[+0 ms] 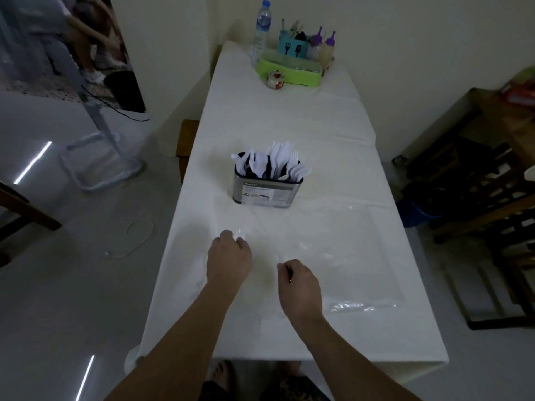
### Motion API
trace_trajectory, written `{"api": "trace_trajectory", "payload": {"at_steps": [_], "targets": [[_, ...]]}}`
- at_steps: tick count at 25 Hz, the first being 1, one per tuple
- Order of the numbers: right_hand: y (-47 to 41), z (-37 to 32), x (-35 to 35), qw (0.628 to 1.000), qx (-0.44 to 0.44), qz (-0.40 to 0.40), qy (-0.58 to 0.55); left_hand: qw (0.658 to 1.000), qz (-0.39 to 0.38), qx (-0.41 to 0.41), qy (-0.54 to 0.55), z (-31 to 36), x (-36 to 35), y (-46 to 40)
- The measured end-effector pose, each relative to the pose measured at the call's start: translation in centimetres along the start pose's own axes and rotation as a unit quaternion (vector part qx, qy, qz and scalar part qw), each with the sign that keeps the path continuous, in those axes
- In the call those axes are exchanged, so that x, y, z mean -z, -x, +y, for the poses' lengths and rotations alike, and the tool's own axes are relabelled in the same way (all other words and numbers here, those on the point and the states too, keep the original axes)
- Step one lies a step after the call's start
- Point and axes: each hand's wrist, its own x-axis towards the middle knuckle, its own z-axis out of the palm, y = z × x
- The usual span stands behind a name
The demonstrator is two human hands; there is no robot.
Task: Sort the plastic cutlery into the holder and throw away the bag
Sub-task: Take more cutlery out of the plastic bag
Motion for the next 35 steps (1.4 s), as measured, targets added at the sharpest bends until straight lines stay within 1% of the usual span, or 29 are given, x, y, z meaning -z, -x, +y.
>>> {"api": "trace_trajectory", "payload": {"at_steps": [1,2,4,5,7,9,10,11,12,13,15,16,17,18,19,21,22,23,24,26,27,29,31,32,34,35], "targets": [[0.0,0.1,0.0,1.0,0.005,-0.002,-0.001,0.997,-0.014,0.028,0.077,1.5,0.1,-0.8],[0.2,0.1,0.1,1.0,0.013,-0.003,-0.001,0.991,-0.035,0.047,0.121,2.8,0.2,-1.6],[0.4,0.4,0.4,1.0,0.031,-0.004,0.001,0.984,-0.077,0.067,0.143,4.8,-0.2,-3.6],[0.5,0.7,0.5,0.999,0.035,-0.008,0.001,0.985,-0.091,0.077,0.129,5.3,-0.6,-4.7],[0.9,1.1,0.7,0.999,0.041,-0.02,0.001,0.988,-0.087,0.101,0.083,5.6,-1.2,-6.5],[1.2,1.7,1.1,0.999,0.041,-0.036,-0.007,0.99,-0.103,0.086,0.034,5.6,-2.0,-7.4],[1.2,2.4,1.4,0.999,0.027,-0.037,-0.013,0.991,-0.114,0.071,0.017,5.7,-2.5,-7.5],[1.3,3.2,1.7,0.999,-0.001,-0.032,-0.018,0.99,-0.121,0.066,0.008,5.8,-2.8,-7.5],[1.3,4.3,2.0,0.998,-0.05,-0.02,-0.022,0.99,-0.124,0.063,0.007,5.8,-3.2,-7.5],[1.2,5.5,2.4,0.992,-0.121,0.0,-0.028,0.99,-0.129,0.063,0.017,6.1,-3.5,-7.4],[0.9,8.0,2.6,0.958,-0.287,0.019,-0.016,0.985,-0.136,0.072,0.071,6.7,-3.9,-7.0],[0.9,9.0,2.8,0.938,-0.347,0.0,0.011,0.984,-0.135,0.075,0.094,7.1,-4.0,-6.8],[0.8,9.7,2.8,0.922,-0.386,-0.021,0.035,0.982,-0.135,0.076,0.104,7.5,-4.0,-6.5],[0.4,10.6,2.7,0.911,-0.411,-0.029,0.035,0.982,-0.136,0.073,0.105,7.7,-4.1,-6.4],[0.1,11.0,2.8,0.904,-0.427,-0.027,0.001,0.983,-0.138,0.069,0.104,7.9,-4.1,-6.4],[-0.6,11.0,3.6,0.893,-0.438,-0.013,-0.102,0.983,-0.136,0.069,0.104,8.0,-4.3,-6.4],[-0.9,10.6,4.2,0.889,-0.443,-0.004,-0.119,0.982,-0.136,0.07,0.11,8.0,-4.3,-6.5],[-1.0,10.1,4.8,0.884,-0.454,-0.013,-0.114,0.982,-0.134,0.073,0.114,8.0,-4.3,-6.5],[-1.3,10.0,5.1,0.886,-0.456,-0.026,-0.078,0.983,-0.13,0.071,0.113,7.7,-4.4,-6.6],[-2.1,9.6,5.6,0.879,-0.476,-0.013,0.011,0.985,-0.125,0.062,0.097,7.3,-4.5,-6.8],[-2.5,9.6,5.7,0.882,-0.469,-0.02,0.049,0.988,-0.12,0.051,0.082,7.0,-4.5,-6.9],[-2.8,10.0,5.3,0.883,-0.457,-0.063,0.083,0.995,-0.1,0.013,0.023,6.6,-4.4,-7.3],[-2.2,10.4,5.0,0.879,-0.466,-0.088,0.047,0.993,-0.086,-0.04,-0.069,6.6,-4.1,-7.7],[-1.6,9.7,5.2,0.885,-0.452,-0.11,0.008,0.989,-0.087,-0.056,-0.109,6.6,-4.0,-7.9],[-1.5,9.0,5.5,0.889,-0.447,-0.097,-0.036,0.978,-0.098,-0.073,-0.167,6.9,-3.7,-8.1],[-2.1,9.4,5.4,0.903,-0.409,-0.133,0.013,0.971,-0.112,-0.083,-0.193,7.2,-3.6,-8.2]]}}
